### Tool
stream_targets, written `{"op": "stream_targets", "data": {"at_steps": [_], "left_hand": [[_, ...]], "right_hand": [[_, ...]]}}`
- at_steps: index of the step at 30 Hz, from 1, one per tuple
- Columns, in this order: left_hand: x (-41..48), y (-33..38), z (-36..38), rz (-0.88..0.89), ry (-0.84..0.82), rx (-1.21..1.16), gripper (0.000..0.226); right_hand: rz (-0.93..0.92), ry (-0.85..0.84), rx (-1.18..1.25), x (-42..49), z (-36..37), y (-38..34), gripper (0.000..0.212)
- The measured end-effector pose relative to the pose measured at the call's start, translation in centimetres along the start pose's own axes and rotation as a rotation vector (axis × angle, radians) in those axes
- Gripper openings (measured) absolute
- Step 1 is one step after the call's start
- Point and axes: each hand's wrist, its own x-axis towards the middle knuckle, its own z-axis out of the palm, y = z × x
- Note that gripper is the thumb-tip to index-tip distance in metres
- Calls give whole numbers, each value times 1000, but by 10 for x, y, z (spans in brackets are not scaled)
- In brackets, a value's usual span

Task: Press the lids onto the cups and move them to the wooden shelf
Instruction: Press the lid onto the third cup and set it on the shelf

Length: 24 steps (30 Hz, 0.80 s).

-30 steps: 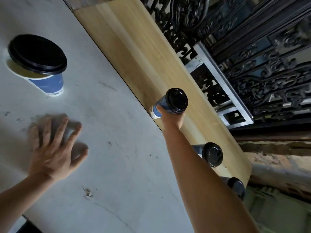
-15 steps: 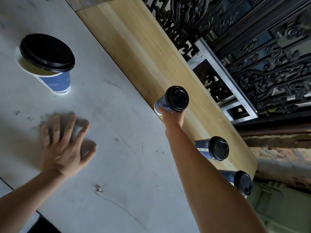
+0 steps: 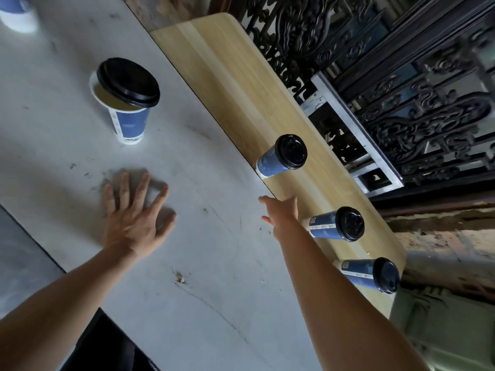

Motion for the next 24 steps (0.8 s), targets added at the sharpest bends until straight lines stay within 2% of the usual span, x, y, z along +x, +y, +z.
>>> {"op": "stream_targets", "data": {"at_steps": [5, 8, 11, 15, 17, 20, 22, 24], "left_hand": [[8, 4, -29, -35, -241, 20, 71], [17, -2, -57, 40, -464, 128, 70], [2, -6, -81, 104, -598, 174, 72], [-38, -12, -97, 113, -824, 91, 78], [-47, -15, -104, 88, -899, -6, 73], [-46, -22, -116, -83, -935, -272, 56], [-33, -35, -120, -291, -923, -538, 39], [-7, -54, -123, -467, -866, -740, 34]], "right_hand": [[-38, -19, -172, -51, -12, 30, 56], [-105, -70, -311, -82, -17, 44, 45], [-171, -175, -406, -109, -15, 47, 37], [-185, -338, -385, -132, -2, 44, 29], [-195, -395, -359, -141, 8, 42, 21], [-184, -450, -280, -152, 22, 42, 3], [-154, -484, -218, -153, 35, 42, 2], [-116, -504, -151, -151, 50, 34, 6]]}}
